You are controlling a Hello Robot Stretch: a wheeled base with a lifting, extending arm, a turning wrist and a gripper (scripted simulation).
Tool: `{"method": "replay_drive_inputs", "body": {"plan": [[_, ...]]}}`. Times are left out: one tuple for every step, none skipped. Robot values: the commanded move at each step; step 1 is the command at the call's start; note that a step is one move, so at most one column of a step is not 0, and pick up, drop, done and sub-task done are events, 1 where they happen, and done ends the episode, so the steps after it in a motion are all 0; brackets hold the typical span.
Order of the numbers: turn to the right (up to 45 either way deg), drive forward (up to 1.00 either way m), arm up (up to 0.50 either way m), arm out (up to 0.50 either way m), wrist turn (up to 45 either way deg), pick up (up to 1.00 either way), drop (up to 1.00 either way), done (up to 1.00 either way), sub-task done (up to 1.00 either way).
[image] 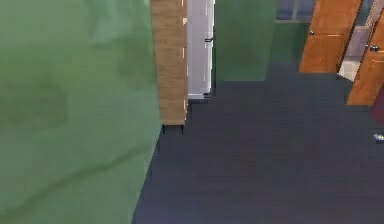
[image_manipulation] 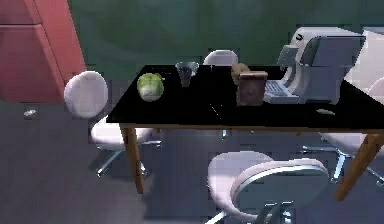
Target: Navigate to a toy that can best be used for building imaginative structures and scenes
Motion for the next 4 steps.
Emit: {"method": "replay_drive_inputs", "body": {"plan": [[30.0,0.00,0.00,0.00,0.0,0.00,0.00,0.00,0.00],[0.0,1.00,0.00,0.00,0.0,0.00,0.00,0.00,0.00],[0.0,1.00,0.00,0.00,0.0,0.00,0.00,0.00,0.00],[0.0,1.00,0.00,0.00,0.0,0.00,0.00,0.00,0.00]]}}
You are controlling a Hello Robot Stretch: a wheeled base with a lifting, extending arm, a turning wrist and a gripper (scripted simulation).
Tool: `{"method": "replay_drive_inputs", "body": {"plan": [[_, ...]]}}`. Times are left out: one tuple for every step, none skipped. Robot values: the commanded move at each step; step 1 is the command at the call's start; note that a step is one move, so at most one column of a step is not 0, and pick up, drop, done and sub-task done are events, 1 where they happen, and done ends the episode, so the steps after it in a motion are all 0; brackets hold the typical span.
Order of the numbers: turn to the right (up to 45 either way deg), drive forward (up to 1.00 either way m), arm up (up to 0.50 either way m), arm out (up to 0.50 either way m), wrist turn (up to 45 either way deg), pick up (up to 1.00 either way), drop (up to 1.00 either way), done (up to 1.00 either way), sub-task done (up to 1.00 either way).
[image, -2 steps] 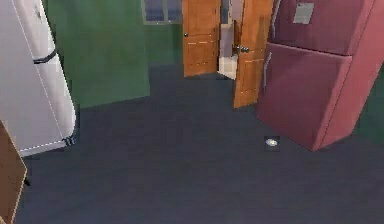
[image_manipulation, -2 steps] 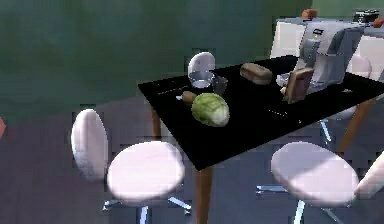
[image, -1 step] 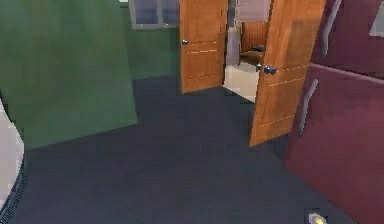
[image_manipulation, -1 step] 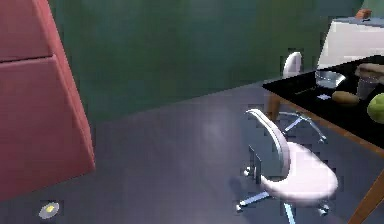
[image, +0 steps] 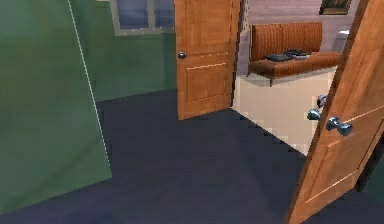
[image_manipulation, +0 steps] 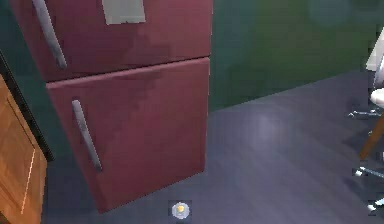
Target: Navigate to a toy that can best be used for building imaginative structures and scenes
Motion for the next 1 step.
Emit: {"method": "replay_drive_inputs", "body": {"plan": [[3.0,0.00,0.00,0.00,0.0,0.00,0.00,0.00,0.00]]}}
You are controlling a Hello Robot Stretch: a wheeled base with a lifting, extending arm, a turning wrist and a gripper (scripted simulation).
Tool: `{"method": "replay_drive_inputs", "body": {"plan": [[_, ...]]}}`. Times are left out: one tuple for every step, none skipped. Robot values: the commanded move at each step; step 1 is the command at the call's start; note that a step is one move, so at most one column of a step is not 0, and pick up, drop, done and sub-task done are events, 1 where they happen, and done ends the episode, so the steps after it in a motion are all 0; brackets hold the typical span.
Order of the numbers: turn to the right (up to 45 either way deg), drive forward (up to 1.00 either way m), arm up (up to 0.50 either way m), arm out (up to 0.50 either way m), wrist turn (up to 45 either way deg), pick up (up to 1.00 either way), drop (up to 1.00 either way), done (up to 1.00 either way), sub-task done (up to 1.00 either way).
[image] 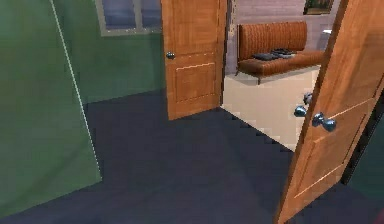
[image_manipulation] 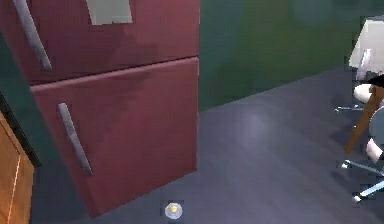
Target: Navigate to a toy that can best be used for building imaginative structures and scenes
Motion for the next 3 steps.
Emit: {"method": "replay_drive_inputs", "body": {"plan": [[0.0,0.90,0.00,0.00,0.0,0.00,0.00,0.00,0.00],[15.0,0.00,0.00,0.00,0.0,0.00,0.00,0.00,0.00],[0.0,0.40,0.00,0.00,0.0,0.00,0.00,0.00,0.00]]}}
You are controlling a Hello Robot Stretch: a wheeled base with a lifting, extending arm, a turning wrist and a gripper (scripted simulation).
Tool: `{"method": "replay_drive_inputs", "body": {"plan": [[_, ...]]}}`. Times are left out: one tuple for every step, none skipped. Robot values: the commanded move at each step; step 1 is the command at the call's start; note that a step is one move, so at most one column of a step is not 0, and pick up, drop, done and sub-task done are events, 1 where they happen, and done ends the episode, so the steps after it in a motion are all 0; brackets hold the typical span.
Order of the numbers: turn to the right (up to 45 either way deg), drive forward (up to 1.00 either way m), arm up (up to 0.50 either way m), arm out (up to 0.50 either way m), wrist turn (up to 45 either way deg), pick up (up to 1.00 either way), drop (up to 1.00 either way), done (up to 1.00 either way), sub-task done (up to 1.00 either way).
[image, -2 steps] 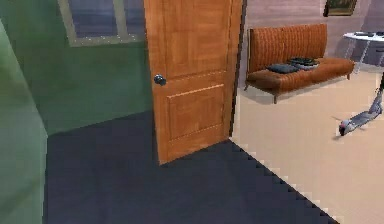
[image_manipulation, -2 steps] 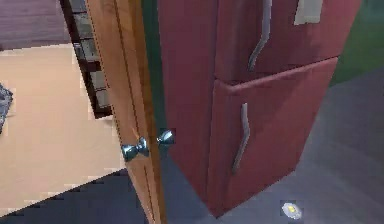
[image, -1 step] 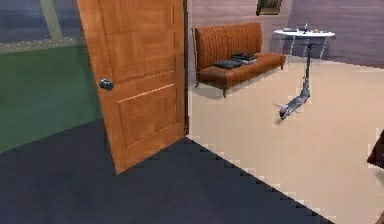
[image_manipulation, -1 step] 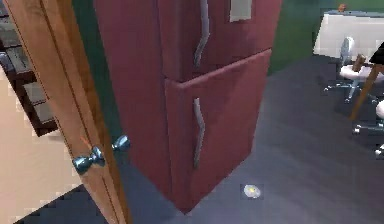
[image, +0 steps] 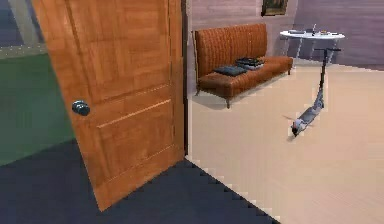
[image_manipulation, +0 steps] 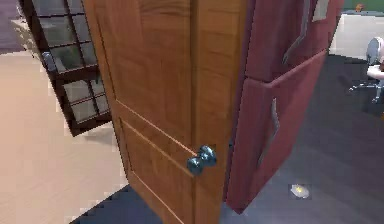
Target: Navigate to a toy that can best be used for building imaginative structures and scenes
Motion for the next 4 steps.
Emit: {"method": "replay_drive_inputs", "body": {"plan": [[45.0,0.00,0.00,0.00,0.0,0.00,0.00,0.00,0.00],[3.0,0.00,0.00,0.00,0.0,0.00,0.00,0.00,0.00],[0.0,0.50,0.00,0.00,0.0,0.00,0.00,0.00,0.00],[0.0,1.00,0.00,0.00,0.0,0.00,0.00,0.00,0.00]]}}
